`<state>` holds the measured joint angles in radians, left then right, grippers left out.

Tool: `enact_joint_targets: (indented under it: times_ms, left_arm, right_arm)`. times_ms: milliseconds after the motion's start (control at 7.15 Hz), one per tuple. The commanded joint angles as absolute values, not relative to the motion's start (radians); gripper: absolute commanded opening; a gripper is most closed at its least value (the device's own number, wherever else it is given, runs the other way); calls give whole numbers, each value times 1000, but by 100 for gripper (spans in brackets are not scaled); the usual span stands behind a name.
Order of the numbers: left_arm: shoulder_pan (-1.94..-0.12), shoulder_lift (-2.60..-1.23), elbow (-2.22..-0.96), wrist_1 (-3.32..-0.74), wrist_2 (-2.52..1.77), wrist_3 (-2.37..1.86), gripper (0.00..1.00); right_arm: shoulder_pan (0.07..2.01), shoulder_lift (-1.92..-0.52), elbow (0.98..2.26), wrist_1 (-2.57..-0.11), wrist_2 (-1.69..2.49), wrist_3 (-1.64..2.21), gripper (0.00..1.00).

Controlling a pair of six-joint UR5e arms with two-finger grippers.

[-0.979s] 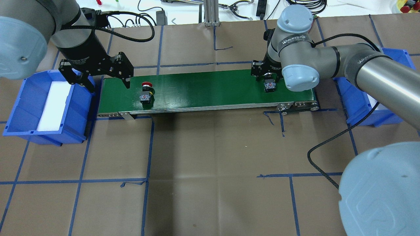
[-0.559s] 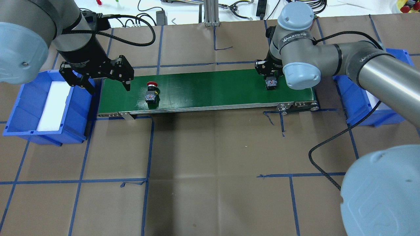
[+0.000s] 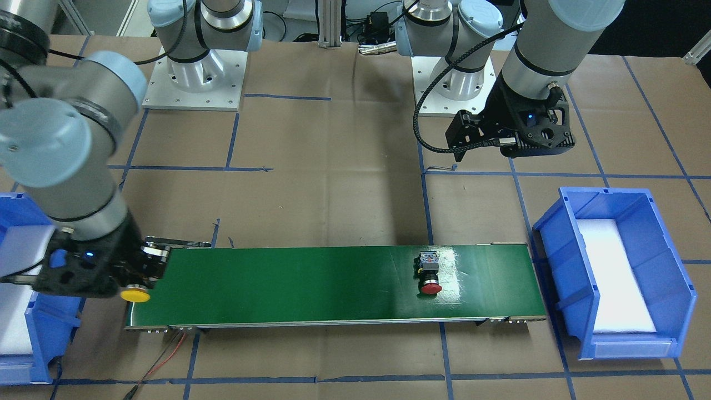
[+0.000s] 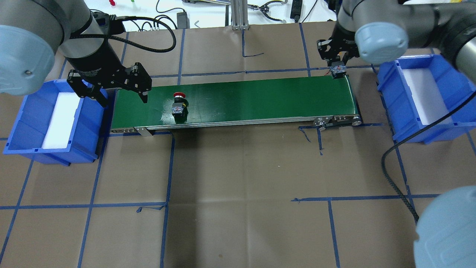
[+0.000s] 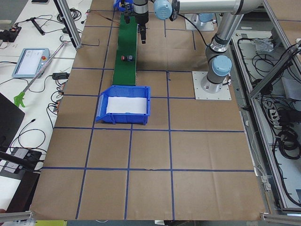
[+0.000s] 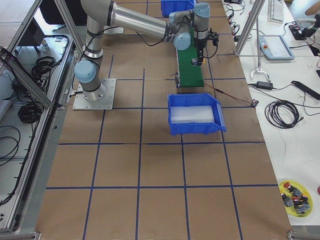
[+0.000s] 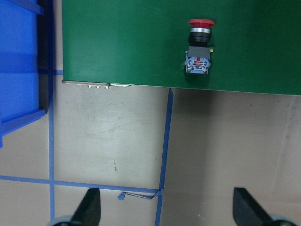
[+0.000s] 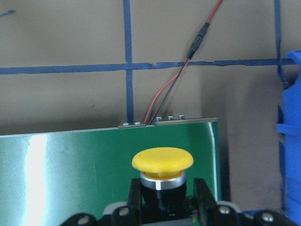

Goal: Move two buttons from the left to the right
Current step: 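Carry the yellow button into the empty blue bin with the right gripper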

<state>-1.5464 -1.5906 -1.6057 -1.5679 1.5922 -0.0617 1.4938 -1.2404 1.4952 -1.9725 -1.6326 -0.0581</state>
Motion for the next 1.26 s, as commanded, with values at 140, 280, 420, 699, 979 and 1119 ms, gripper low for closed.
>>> enact_joint_targets:
  times_ms: [140,280,420,699,979,1119]
  left_arm:
    - [-1546,-1591,-1605,-1568,1592,-61,99]
    - [-1546,-1591,-1603,-1566,1592,-63,99]
    - [-1546,-1591,-1603,-1560,1592,-63,99]
    - [-1546,-1594,-1603,-1554,1592,-63,99]
    - [-1546,-1592,-1601,-1554,1592,-63,99]
    - [-1546,-1591,-1603,-1554,1595,-64,99]
  right_arm:
    - [1181,-1354,1479,-1884,-1612,-467,5]
    - [1104,-1345,1489,-1897,-1589,-545,5]
    - [1053,-1336,1500,-1907,-1541,-628,4]
    - [1019,-1319,1631,-2109,-1488,-652,4]
    - [993,-1309,1762,-2253,-1433,-673,4]
    - [973,-1280,1779,-2258,-1416,-722,4]
